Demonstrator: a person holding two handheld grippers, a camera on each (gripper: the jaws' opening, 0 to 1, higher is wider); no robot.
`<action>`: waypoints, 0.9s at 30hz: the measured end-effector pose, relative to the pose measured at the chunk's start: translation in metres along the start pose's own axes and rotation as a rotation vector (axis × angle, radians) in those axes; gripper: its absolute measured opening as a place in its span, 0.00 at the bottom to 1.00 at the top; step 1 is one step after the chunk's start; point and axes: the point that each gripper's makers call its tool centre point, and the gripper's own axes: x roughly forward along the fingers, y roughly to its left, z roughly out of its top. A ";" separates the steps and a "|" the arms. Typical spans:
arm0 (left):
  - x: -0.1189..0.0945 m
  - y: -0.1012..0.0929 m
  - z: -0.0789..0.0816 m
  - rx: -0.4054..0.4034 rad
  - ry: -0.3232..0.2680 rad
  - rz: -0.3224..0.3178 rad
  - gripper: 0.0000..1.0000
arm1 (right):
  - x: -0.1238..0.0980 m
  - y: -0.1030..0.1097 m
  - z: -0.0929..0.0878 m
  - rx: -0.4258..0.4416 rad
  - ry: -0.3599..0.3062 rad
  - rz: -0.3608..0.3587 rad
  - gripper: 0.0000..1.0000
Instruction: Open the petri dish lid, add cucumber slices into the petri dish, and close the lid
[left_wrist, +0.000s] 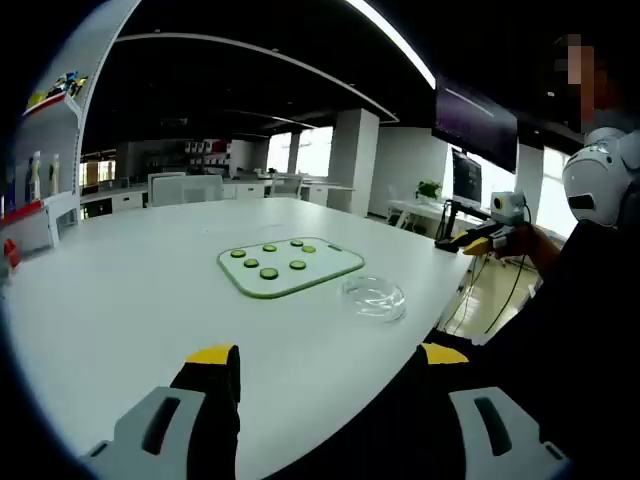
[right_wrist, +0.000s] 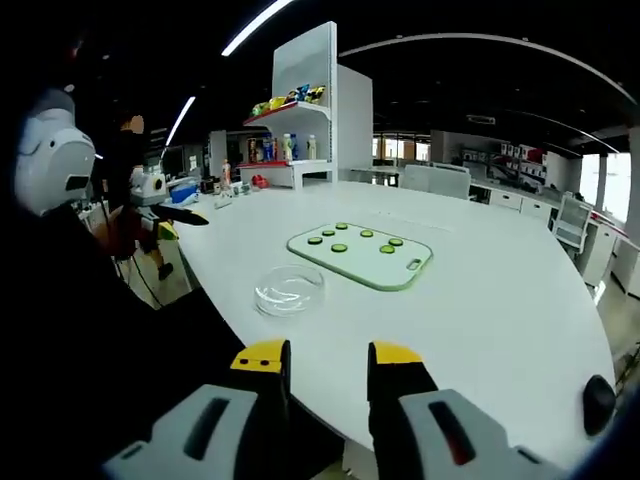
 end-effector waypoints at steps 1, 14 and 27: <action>0.000 0.000 0.000 -0.002 0.000 0.001 0.71 | -0.001 -0.001 0.001 0.001 -0.002 -0.004 0.31; 0.000 0.001 0.004 0.001 -0.005 0.003 0.71 | -0.007 -0.005 0.009 -0.018 -0.024 -0.028 0.30; -0.003 0.002 -0.001 -0.007 -0.005 0.010 0.70 | -0.005 -0.004 0.006 -0.020 -0.007 -0.019 0.30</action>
